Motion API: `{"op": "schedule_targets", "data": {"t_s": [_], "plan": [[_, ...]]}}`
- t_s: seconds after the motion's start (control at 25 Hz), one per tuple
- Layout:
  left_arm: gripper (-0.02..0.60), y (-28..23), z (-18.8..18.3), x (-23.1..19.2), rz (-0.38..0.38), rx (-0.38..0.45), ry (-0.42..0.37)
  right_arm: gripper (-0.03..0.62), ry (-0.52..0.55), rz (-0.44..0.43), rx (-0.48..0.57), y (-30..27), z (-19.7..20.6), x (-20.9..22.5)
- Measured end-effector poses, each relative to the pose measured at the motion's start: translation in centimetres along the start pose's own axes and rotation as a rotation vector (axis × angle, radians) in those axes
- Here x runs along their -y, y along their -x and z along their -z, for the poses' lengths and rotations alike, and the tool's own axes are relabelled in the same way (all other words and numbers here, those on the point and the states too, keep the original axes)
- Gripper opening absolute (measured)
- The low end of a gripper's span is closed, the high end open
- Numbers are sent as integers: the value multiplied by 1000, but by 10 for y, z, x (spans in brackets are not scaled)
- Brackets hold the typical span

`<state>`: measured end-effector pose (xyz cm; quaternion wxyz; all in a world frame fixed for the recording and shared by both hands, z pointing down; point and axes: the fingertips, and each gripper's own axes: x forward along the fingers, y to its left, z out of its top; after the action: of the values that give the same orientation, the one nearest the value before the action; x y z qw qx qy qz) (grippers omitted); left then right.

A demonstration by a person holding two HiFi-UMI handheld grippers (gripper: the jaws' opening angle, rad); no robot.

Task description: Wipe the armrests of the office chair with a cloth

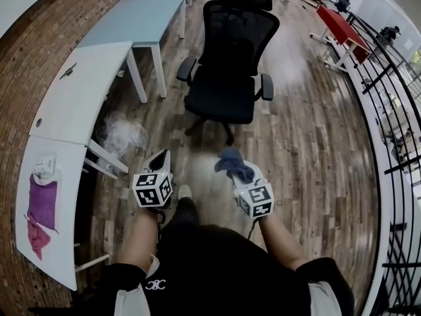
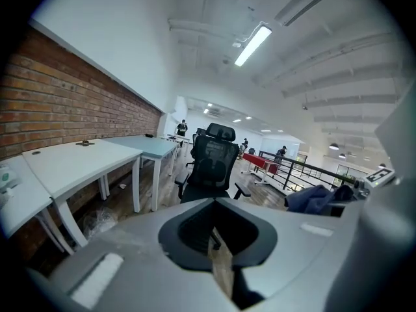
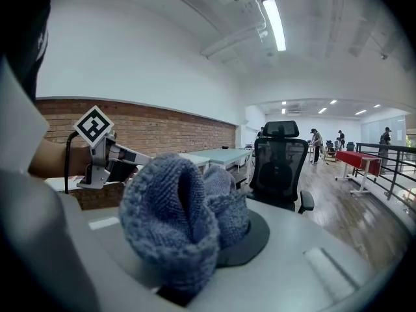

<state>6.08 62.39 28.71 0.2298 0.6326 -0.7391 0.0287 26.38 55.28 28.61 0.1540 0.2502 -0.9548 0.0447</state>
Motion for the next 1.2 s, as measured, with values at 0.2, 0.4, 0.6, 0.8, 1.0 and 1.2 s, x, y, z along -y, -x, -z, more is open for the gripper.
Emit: {"op": "schedule_targets", "data": {"t_s": [0.2, 0.4, 0.6, 0.8, 1.0, 1.2], "plan": [[6, -68, -44, -56, 33, -20, 19, 43, 9, -1, -39, -81, -32, 17], [6, -130, -88, -103, 90, -21, 11, 43, 31, 34, -97, -151, -56, 35], [6, -170, -102, -133, 123, -24, 4, 43, 35, 66, -105, -198, -69, 39], [6, -192, -99, -152, 129, -41, 29, 43, 41, 62, -117, -233, -73, 42], [6, -214, -103, -173, 96, -47, 21, 43, 61, 35, -123, -271, -76, 50], [6, -255, -117, -182, 85, -61, -5, 43, 52, -3, -126, -314, -79, 78]]}}
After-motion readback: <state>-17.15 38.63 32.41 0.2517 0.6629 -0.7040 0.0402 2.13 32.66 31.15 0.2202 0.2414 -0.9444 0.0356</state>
